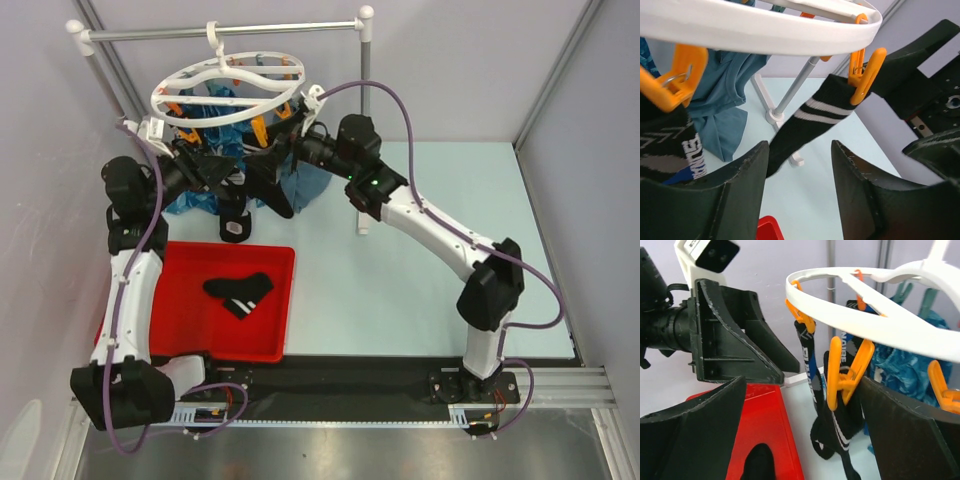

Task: Clip the socks to the hanger
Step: Clamp the sock onto the hanger, then open the clamp at the hanger.

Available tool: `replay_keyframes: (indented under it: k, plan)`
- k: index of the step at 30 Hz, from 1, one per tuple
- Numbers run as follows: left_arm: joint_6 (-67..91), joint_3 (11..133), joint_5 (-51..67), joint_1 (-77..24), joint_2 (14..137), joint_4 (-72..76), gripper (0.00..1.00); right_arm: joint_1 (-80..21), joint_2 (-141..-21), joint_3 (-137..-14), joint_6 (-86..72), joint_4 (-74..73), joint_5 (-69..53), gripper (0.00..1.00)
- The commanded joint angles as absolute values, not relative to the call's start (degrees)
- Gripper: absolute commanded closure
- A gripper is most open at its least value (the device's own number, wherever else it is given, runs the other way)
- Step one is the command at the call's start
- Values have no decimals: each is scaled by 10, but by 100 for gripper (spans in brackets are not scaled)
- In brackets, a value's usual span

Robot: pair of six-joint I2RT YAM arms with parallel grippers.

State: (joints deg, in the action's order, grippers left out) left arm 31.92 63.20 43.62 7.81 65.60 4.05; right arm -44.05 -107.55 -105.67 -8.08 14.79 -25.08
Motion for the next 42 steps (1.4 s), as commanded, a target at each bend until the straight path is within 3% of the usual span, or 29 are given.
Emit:
replay_keyframes:
  k: [1,7,12,13,20,24,33,39,42]
  plan:
    - [299,641,402,83,611,-12,41,-438,-1009,-1029,-90,133,-228,0]
    - [306,625,376,60,558,-57,38,-420,-949,-996,-100,85,-202,0]
    - [262,631,121,-82,511,-168,28,-392,-886,-955,-117,48,-171,0]
    - [265,623,82,-106,502,-169,15,-381,-863,-929,-117,45,-163,0]
    - [300,603,-220,-313,553,-167,24,-334,-765,-823,-87,25,-114,0]
    - [335,638,-335,-360,640,-174,17,-294,-721,-772,-91,24,-103,0]
    - [341,743,-475,-374,853,-142,9,-250,-648,-670,-126,76,-134,0]
    - [314,755,-400,-343,907,-87,11,-249,-639,-630,-124,112,-160,0]
    - [317,750,-318,-307,918,-70,17,-248,-645,-624,-115,125,-173,1]
